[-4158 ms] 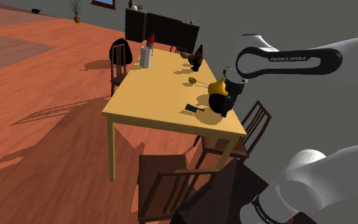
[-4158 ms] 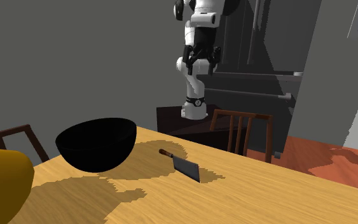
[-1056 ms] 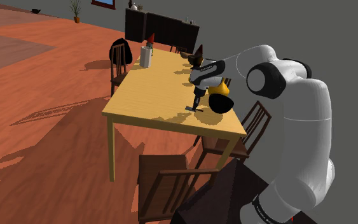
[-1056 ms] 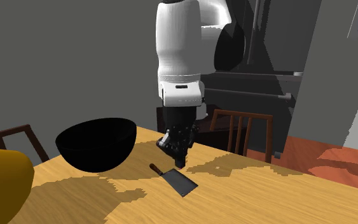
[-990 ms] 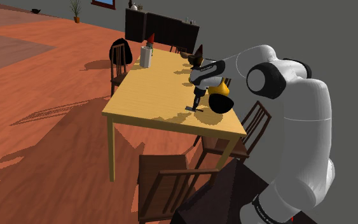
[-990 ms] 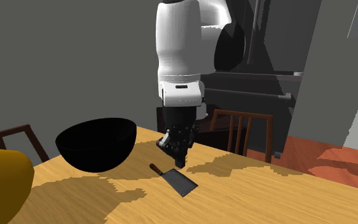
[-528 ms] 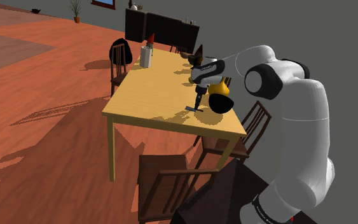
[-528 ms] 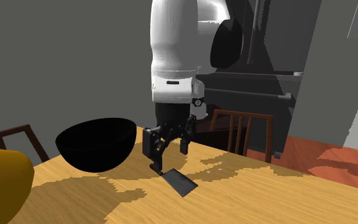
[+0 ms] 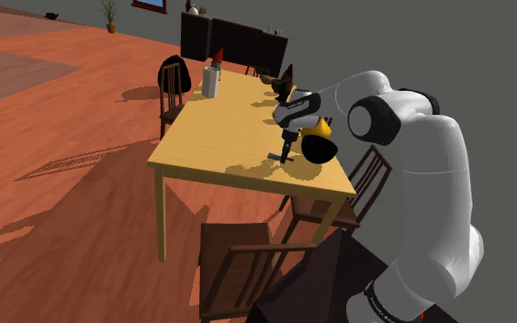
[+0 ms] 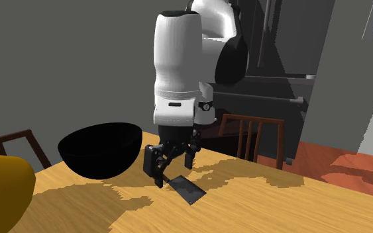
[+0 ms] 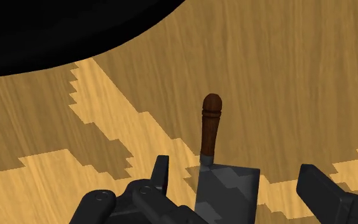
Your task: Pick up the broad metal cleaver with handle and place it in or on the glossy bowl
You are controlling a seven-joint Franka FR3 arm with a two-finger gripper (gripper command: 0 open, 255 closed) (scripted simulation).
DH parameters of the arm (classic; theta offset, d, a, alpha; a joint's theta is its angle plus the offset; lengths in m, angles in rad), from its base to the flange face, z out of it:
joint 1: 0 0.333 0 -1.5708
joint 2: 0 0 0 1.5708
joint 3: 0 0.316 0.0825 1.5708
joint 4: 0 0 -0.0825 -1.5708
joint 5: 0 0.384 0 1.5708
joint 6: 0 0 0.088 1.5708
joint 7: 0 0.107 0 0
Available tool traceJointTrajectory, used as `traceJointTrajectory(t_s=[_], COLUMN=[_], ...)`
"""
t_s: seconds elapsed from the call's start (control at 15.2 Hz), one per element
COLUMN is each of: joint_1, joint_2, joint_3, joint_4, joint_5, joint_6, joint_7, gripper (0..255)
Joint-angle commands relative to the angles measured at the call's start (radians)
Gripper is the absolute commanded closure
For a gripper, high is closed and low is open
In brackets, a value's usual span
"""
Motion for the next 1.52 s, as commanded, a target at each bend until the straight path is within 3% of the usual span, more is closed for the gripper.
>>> traceJointTrajectory(t_s=[0.0, 0.4, 0.46, 0.99, 1.45], joint_1=[-0.001, -0.001, -0.001, 0.001, 0.005], joint_2=[0.008, 0.008, 0.008, 0.007, -0.036], joint_3=[0.002, 0.002, 0.002, 0.002, -0.009], joint_4=[0.001, 0.001, 0.001, -0.005, 0.016], joint_5=[0.002, 0.002, 0.002, 0.002, -0.011], joint_6=[0.007, 0.007, 0.007, 0.013, -0.05], joint_7=[-0.001, -0.001, -0.001, 0.001, 0.005], gripper=[0, 0, 255, 255, 255])
